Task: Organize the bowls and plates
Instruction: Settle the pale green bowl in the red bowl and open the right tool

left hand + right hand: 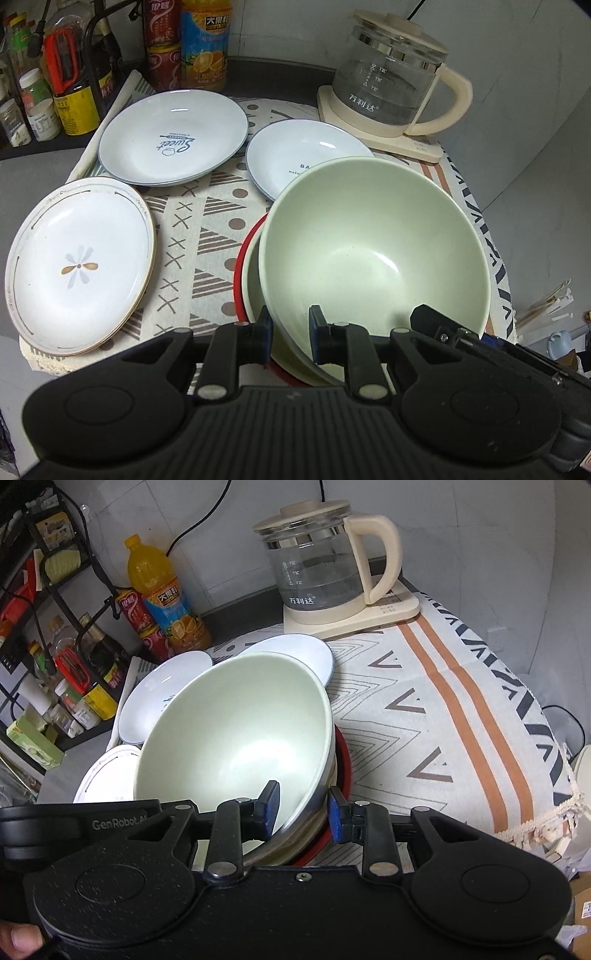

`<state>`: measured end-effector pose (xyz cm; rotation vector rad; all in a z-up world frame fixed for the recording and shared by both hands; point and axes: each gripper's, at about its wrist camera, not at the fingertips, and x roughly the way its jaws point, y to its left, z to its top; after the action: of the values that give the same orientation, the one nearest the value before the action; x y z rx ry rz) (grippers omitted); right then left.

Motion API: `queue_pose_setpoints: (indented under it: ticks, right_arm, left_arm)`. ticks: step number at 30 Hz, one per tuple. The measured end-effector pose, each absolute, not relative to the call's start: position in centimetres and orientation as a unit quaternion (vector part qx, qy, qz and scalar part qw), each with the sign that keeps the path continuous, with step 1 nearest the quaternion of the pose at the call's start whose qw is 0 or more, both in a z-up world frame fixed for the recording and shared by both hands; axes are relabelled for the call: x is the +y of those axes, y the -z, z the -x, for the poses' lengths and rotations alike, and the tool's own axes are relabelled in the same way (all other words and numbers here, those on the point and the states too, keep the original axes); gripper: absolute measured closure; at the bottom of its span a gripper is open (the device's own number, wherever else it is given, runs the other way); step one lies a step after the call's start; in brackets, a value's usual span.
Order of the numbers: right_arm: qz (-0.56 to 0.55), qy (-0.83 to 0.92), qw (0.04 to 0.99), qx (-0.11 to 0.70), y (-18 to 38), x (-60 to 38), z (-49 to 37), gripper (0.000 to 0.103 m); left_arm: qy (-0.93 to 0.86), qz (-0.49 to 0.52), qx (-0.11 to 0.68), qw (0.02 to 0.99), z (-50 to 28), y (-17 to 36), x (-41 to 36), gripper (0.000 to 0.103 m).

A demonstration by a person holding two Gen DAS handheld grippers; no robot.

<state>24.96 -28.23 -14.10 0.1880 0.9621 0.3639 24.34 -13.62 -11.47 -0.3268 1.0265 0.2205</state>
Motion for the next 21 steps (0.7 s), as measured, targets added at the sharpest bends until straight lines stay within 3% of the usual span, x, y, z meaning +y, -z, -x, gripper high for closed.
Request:
queue_pose_setpoints:
  ticks: [8, 14, 21]
  right_arm:
    - [-0.085, -0.182, 0.864, 0.461, 14.0, -28.3, -25.3, 0.073]
    - [-0.084, -0.172, 0.866, 0.462, 14.0, -28.2, -25.5, 0.080]
    - [-0.057, -0.162, 0.868, 0.465, 13.8, -27.2, -26.1, 0.081]
  left_arm:
    - [-0.110, 0.142, 0.497, 0.849, -25.1, 11.6, -13.9, 0.084]
    - [-0.114, 0.157, 0.501, 0.843, -25.3, 11.3, -13.5, 0.081]
    - [-0.125, 0.162, 0.495, 0.844, -24.8, 10.9, -12.6, 0.081]
